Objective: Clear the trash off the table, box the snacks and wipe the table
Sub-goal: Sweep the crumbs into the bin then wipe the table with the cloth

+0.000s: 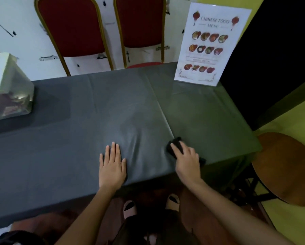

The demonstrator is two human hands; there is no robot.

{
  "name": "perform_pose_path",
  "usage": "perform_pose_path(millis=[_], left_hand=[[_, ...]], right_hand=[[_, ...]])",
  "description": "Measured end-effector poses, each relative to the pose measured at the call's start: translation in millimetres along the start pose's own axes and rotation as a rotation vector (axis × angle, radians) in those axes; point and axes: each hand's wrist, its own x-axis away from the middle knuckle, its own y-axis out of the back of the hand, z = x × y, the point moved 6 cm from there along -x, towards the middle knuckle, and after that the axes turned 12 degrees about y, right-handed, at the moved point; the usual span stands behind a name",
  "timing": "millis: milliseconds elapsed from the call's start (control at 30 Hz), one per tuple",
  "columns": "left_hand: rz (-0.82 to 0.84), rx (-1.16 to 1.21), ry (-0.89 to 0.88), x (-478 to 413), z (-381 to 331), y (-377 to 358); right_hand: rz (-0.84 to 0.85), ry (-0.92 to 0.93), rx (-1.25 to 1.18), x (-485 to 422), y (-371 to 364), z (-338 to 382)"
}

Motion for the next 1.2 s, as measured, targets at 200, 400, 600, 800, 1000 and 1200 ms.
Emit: perform_pose_path(millis=[200,400,600,800,1000,1200], left_hand=[[0.0,0.013,-0.016,-0.4,-0.3,-0.1],[0.007,0.009,-0.012,-3.4,0.6,-3.7],[0.022,0.018,-0.008,-2.2,-1.2,-2.9],[0.008,0.209,-0.156,-0.4,-52.6,12.3],[0.512,0.82,-0.152,4.2,-155.6,41.9],[0.87,0.955,-0.075,4.9,-221.1,62.6]], right_hand=[[0.047,0.32,-0.097,30.7,-22.9,101.4],[0.098,0.52,0.093,52.9,-19.9,66.3],[0.218,0.091,0.205,75.4,22.8,-56.5],[-0.061,-0.244,-0.098,60.4,53.4,-79.8],[-0.077,-0.089,-0.607,13.3,83.3,-32.6],[-0.064,-0.055,-0.544,-0.6,107.7,-39.2]])
